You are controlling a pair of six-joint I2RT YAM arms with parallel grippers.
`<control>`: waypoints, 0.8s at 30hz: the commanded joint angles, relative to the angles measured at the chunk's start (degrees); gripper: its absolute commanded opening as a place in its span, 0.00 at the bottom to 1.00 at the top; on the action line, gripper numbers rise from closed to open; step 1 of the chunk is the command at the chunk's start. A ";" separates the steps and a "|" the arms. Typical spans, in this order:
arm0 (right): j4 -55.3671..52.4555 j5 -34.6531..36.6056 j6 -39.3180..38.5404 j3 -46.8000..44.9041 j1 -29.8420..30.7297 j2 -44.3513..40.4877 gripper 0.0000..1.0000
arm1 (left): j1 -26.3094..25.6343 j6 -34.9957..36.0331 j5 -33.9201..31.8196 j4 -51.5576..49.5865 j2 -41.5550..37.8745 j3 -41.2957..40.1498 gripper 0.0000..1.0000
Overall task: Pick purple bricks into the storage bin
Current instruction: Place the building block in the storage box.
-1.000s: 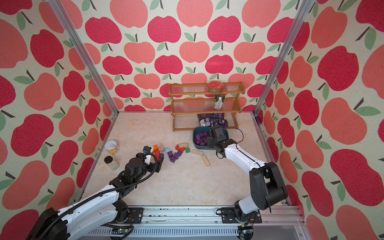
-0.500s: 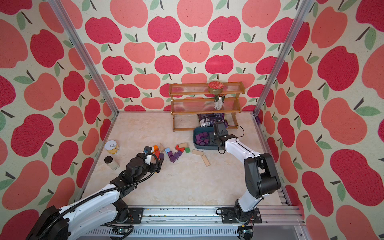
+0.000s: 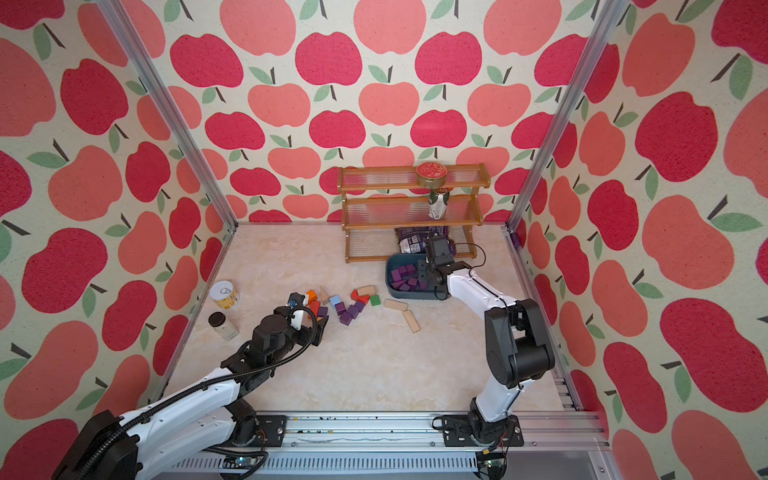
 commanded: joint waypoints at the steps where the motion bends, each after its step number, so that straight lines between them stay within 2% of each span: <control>1: -1.66 -0.73 -1.29 1.34 -0.46 0.85 0.14 | 0.28 -0.26 0.46 0.25 0.58 0.74 0.99; 4: -1.96 -0.73 -1.84 1.76 -0.46 0.92 0.17 | 0.25 -0.22 0.38 0.25 0.55 0.74 0.99; 5: -2.18 -0.61 -2.02 1.84 -0.46 0.92 0.24 | 0.28 -0.22 0.38 0.27 0.58 0.74 0.99; 6: -2.32 -0.47 -2.28 1.85 -0.46 0.78 0.41 | 0.23 -0.21 0.33 0.25 0.66 0.76 0.99; 7: -2.27 -0.31 -2.59 1.57 -0.46 0.54 0.50 | 0.26 -0.18 0.37 0.36 0.66 0.72 0.99; 11: -1.14 0.16 -3.71 -0.52 -0.47 -1.79 0.74 | 0.31 -0.11 0.44 0.34 0.82 0.71 0.99; 15: -1.20 -0.53 -4.93 -2.42 -0.46 -3.90 0.74 | 0.30 -0.13 0.55 0.25 0.84 0.71 0.99; 24: -0.99 -3.77 -1.96 -11.38 -0.46 -10.72 0.75 | 0.29 0.22 0.67 0.16 0.88 0.67 0.99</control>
